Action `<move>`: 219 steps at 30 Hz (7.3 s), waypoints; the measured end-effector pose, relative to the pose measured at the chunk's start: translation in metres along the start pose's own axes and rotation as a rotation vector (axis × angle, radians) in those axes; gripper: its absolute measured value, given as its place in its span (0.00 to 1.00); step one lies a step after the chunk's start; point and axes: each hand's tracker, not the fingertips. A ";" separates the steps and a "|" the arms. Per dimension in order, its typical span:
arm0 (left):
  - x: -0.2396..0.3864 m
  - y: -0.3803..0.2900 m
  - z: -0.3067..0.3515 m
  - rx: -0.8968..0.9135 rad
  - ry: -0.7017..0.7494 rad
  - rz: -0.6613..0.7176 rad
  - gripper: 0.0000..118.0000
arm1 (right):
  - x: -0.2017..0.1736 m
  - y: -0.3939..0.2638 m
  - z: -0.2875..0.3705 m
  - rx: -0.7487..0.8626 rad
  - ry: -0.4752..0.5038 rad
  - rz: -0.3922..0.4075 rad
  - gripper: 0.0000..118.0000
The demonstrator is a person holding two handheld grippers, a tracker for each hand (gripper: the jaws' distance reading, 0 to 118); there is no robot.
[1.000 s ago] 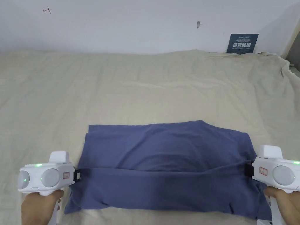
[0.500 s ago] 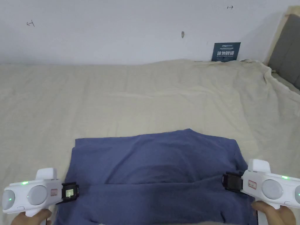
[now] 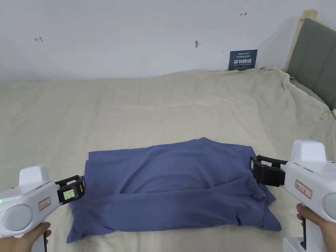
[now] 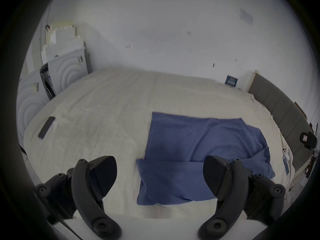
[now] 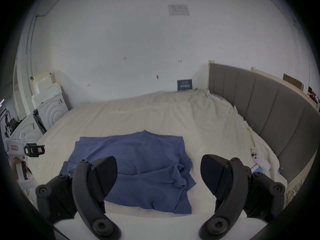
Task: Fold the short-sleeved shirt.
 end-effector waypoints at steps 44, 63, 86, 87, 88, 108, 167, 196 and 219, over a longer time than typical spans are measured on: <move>-0.038 -0.098 -0.126 -0.465 0.022 0.007 0.18 | 0.018 -0.060 0.000 -0.064 -0.089 -0.024 0.00; -0.047 -0.066 -0.104 -0.380 -0.077 0.047 0.03 | 0.038 -0.142 -0.126 -0.513 -0.061 -0.059 0.33; -0.069 -0.119 -0.025 -0.394 -0.093 0.154 0.03 | 0.048 -0.145 -0.007 -0.452 0.045 -0.106 0.08; -0.071 -0.125 -0.022 -0.404 -0.085 0.160 0.03 | 0.054 -0.152 -0.007 -0.459 0.047 -0.109 0.08; -0.072 -0.129 -0.021 -0.415 -0.083 0.164 0.03 | 0.055 -0.157 -0.005 -0.464 0.048 -0.114 0.08; -0.054 -0.149 -0.022 -0.459 -0.002 0.125 0.62 | 0.038 -0.166 0.003 -0.469 -0.073 -0.101 0.84; -0.011 0.030 -0.314 -0.482 0.029 -0.093 0.47 | 0.014 0.002 -0.122 -0.052 -0.091 -0.055 0.00; -0.010 0.054 -0.224 -0.280 -0.139 -0.113 0.00 | 0.038 -0.029 -0.334 -0.571 -0.016 0.063 0.48; -0.022 0.031 -0.093 -0.218 -0.128 -0.045 0.00 | 0.047 0.003 -0.079 -0.227 0.171 0.014 0.05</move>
